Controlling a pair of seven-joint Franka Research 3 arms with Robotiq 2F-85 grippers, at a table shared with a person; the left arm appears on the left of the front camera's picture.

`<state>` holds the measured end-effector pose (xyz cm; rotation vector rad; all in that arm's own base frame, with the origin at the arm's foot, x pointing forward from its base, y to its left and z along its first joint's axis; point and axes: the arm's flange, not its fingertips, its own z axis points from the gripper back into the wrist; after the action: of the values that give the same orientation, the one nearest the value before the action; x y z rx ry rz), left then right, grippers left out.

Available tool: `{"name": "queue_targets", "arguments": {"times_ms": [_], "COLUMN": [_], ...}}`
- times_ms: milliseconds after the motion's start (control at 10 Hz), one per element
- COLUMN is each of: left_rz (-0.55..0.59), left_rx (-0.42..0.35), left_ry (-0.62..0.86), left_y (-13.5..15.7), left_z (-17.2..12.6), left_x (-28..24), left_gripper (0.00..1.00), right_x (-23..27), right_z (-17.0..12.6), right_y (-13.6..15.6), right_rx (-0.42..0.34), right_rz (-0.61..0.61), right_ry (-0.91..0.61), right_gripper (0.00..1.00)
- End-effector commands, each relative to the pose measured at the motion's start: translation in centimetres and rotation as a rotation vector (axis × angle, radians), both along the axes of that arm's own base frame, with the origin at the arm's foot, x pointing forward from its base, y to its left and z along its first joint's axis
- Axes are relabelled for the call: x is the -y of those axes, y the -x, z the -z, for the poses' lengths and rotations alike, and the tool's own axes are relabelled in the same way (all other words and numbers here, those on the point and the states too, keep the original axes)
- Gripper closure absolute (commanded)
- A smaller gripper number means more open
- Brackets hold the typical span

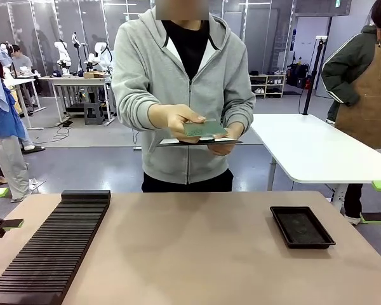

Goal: Inspect the PCB.
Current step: Pick up the Blank PCB that the human is holding.

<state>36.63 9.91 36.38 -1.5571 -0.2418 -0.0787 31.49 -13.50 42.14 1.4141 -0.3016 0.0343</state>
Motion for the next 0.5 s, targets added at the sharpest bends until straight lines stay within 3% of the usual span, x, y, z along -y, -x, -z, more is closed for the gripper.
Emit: {"name": "queue_targets", "arguments": {"times_ms": [0,100,400], "left_rz": [-0.001,-0.001,-0.001], "left_rx": [0.0,0.0,0.0], "left_ry": [-0.001,-0.001,-0.001], "left_y": [0.1,0.1,0.1], "left_z": [0.0,0.0,0.0], "left_x": [-0.1,-0.1,-0.1], "left_gripper": [0.0,0.0,0.0], "right_x": [0.0,-1.8,-8.0], "right_z": [0.0,-1.6,-5.1], "right_y": [0.0,0.3,-1.4], "right_rx": [0.0,0.033,-0.062], "right_rz": [0.0,-0.045,-0.029], "right_ry": [0.0,-0.044,-0.06], "right_gripper": [0.0,0.0,0.0]}}
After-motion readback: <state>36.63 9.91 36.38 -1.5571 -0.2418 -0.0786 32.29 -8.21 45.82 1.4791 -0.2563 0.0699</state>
